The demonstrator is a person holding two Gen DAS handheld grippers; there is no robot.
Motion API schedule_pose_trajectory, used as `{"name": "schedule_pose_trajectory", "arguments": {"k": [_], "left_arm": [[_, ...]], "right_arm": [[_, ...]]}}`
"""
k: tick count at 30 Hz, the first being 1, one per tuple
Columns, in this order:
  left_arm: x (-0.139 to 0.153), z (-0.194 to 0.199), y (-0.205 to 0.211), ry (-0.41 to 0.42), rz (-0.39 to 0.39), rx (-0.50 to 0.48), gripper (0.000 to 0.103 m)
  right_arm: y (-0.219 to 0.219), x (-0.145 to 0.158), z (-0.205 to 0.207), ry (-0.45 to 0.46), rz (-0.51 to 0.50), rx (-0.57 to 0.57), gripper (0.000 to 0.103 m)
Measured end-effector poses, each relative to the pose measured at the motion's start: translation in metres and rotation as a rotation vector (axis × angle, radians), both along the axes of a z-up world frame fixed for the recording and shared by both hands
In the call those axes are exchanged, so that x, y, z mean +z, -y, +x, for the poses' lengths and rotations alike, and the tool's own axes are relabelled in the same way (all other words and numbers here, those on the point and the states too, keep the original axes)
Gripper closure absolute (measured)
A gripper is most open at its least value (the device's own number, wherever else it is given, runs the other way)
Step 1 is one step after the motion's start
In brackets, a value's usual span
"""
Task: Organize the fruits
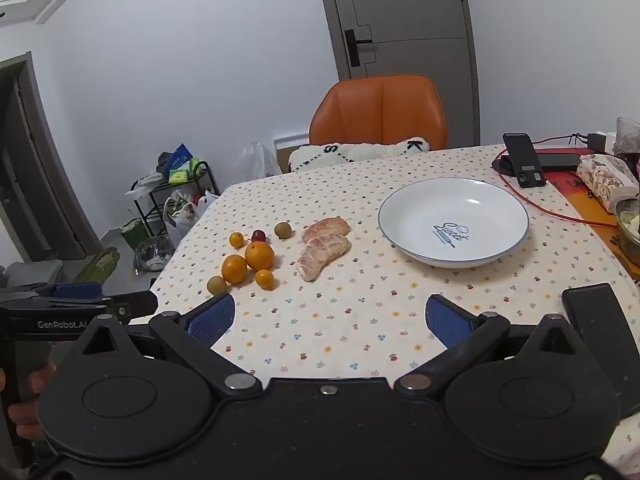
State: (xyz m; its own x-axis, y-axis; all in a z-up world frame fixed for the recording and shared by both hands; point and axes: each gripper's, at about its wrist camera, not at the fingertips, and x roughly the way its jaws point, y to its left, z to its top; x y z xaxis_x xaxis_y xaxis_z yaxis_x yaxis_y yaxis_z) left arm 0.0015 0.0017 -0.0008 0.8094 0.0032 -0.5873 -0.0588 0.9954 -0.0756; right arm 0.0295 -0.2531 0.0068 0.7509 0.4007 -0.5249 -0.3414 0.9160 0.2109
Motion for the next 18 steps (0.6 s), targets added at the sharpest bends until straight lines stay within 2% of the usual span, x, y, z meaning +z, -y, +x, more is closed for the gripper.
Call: {"name": "schedule_pose_trajectory", "arguments": {"k": [18], "left_arm": [[0.0077,-0.0051,0.0036,0.013,0.001,-0.011,0.000]], "right_arm": [[0.0011,0.0026,-0.0023,0.020,-0.012,-0.007,0.000]]}}
